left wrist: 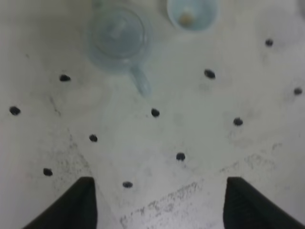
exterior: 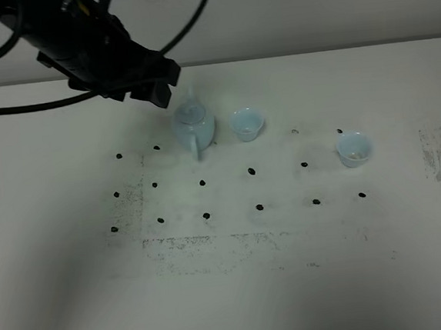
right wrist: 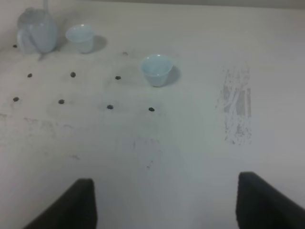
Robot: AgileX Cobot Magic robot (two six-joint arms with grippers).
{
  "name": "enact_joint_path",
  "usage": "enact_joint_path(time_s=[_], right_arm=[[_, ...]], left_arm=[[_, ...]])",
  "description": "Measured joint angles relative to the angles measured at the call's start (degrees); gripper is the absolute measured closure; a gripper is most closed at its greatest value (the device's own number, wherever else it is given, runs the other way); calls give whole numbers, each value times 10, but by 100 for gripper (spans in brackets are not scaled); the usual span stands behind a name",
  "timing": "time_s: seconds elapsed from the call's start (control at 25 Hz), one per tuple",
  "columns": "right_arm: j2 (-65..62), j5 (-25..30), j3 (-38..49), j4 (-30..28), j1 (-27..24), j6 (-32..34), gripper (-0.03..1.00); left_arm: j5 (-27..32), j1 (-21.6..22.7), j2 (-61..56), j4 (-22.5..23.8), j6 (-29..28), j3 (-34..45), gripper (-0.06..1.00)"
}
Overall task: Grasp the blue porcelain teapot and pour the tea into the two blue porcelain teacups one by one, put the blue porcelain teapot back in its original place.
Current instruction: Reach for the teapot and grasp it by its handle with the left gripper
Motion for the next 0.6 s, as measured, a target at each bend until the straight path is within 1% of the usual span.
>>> enact_joint_path(time_s=[0.08, 0.16, 0.2, 0.28, 0.36, 0.6], right_arm=[[0, 0, 0, 1, 0, 0, 38], [0, 0, 0, 1, 0, 0, 38], [0, 0, 0, 1, 0, 0, 38], [0, 0, 0, 1, 0, -1, 38], [0, 0, 0, 1, 0, -1, 38], [0, 0, 0, 1, 0, -2, 38]], left_arm=[[31, -17, 33, 15, -8, -34, 43], [65, -27, 66, 17, -12, -73, 44], [71, -31, 83, 18, -12, -96, 44], [71, -38, 112, 19, -14, -138, 45], [71, -47, 135, 22, -14, -161, 45], [70, -65, 183, 21, -14, -193, 45]])
